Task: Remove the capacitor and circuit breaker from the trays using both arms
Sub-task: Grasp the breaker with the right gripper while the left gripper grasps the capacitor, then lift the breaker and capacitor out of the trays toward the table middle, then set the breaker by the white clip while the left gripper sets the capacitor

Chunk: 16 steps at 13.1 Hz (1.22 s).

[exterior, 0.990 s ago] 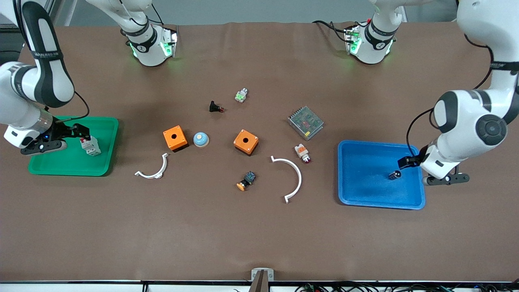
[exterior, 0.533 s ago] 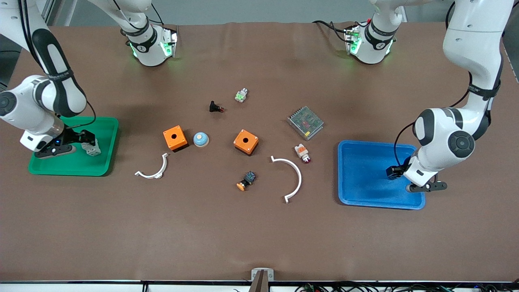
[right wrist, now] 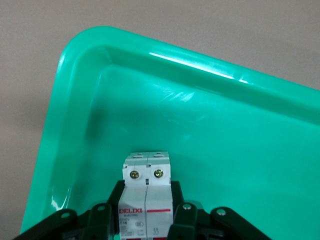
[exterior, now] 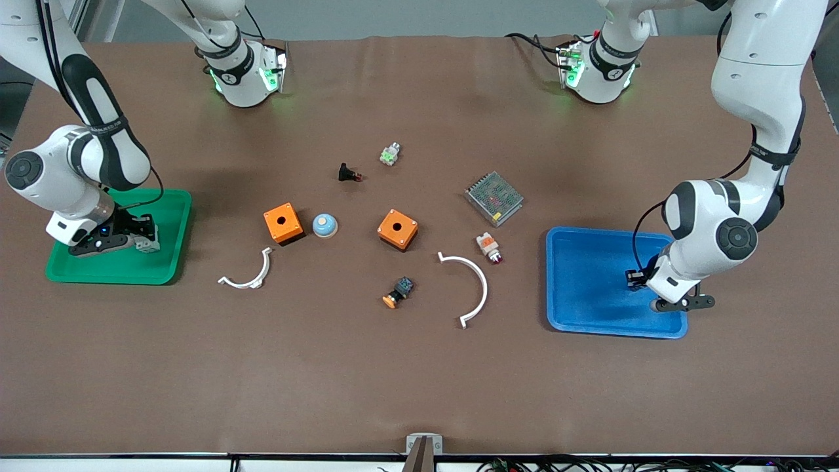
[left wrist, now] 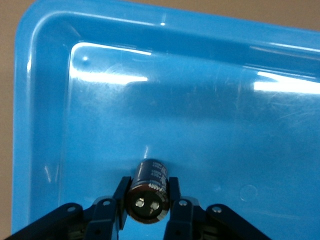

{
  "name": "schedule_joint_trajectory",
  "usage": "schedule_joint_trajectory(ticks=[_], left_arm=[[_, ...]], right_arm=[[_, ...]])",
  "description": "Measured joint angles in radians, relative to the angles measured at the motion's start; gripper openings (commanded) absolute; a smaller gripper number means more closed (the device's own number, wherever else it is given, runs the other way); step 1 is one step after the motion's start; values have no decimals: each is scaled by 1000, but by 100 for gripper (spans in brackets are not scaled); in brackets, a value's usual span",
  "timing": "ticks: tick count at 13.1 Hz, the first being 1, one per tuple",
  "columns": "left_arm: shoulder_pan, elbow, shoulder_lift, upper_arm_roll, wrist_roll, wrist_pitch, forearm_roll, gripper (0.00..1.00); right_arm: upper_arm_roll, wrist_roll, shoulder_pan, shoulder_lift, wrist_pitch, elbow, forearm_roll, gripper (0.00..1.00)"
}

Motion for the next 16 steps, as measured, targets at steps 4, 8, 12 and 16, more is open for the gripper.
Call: schedule_joint_trajectory(ticks=[4,8,12,16], left_arm=[[-44,21,-85,-23,-46,-101,0,1],[-119,23,-188,-116,-139,-206,0,1],[-267,26,-187,-215,-427,-206,0,1],[-492,64,-120,-217,-797,-198,0,1]], right_arm=[[12,126,34,-59,-121,94,0,1],[22,488,204,-76,-231,204,0,1],[31,940,430,-31,-260,281,0,1],[32,1266,591,147,-248,402,0,2]])
